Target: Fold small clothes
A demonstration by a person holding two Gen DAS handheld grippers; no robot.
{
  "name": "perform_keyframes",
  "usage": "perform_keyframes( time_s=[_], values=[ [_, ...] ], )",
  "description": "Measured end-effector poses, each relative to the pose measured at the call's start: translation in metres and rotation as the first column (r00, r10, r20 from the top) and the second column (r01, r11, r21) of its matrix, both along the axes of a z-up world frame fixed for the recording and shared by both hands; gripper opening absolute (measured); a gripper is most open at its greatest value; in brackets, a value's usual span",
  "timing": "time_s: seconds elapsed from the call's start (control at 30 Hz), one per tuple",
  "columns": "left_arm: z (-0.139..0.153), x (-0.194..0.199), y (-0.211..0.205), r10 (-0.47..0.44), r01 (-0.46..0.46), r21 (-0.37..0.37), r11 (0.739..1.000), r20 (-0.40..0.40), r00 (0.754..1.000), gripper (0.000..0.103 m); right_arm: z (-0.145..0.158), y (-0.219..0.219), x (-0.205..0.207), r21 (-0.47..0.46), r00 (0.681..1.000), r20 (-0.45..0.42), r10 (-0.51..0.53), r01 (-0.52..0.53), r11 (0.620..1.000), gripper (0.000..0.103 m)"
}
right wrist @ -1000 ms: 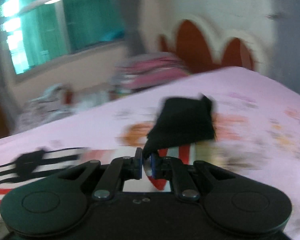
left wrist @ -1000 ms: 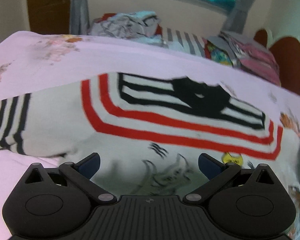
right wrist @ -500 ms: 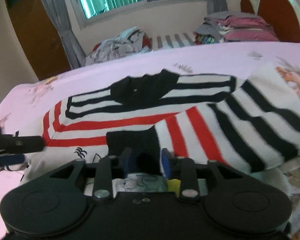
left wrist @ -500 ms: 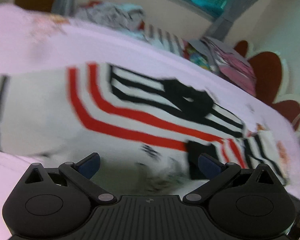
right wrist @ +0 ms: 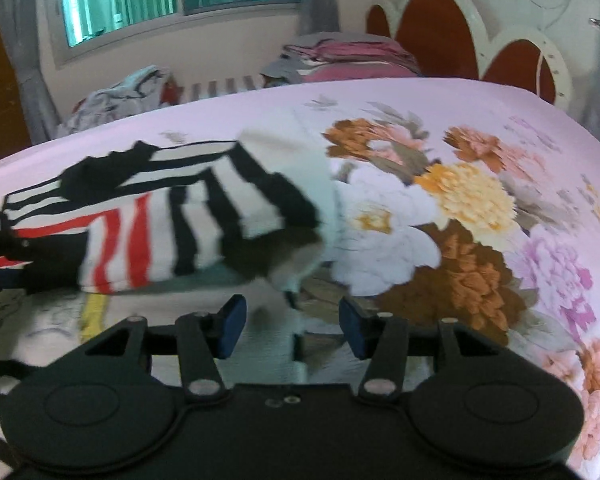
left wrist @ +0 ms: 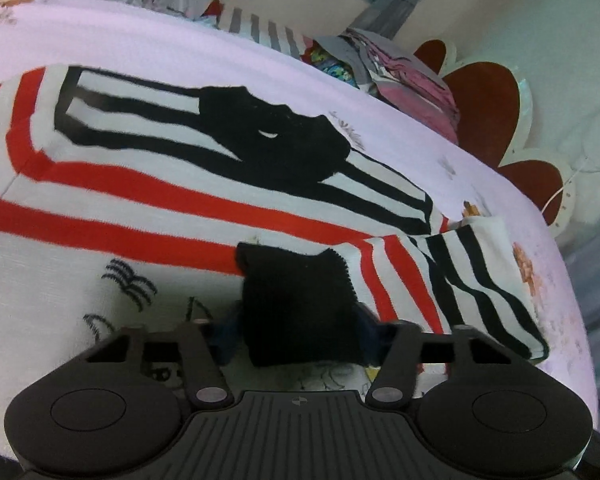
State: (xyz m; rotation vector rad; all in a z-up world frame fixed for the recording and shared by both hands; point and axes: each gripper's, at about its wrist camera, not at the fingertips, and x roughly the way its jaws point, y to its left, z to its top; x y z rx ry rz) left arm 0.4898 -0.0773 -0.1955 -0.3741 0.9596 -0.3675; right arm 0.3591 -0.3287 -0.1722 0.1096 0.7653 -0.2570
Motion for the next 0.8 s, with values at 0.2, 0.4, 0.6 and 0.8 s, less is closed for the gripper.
perform_keyframes(
  time_s=[0.2, 0.4, 0.6, 0.8],
  values=[
    [0.012, -0.004, 0.004, -0.051, 0.052, -0.029, 0.998, 0.050, 0.997, 0.008, -0.011, -0.011, 0.012, 0.016, 1.000, -0.014, -0.014, 0.015, 1.000, 0.053],
    [0.052, 0.005, 0.057, 0.055, -0.049, -0.041, 0.998, 0.165, 0.985, 0.008, -0.013, -0.012, 0.022, 0.039, 1.000, -0.024, 0.003, -0.002, 0.999, 0.047],
    [0.025, 0.008, 0.118, 0.153, -0.159, 0.063, 0.985, 0.083, 0.985, 0.000, -0.012, 0.000, 0.030, 0.056, 0.999, -0.027, 0.042, -0.041, 0.998, 0.017],
    [-0.001, 0.000, 0.108, 0.146, -0.150, 0.081, 0.985, 0.050, 0.988, 0.000, -0.018, -0.012, 0.021, 0.076, 1.000, -0.019, 0.015, -0.013, 0.997, 0.015]
  ],
)
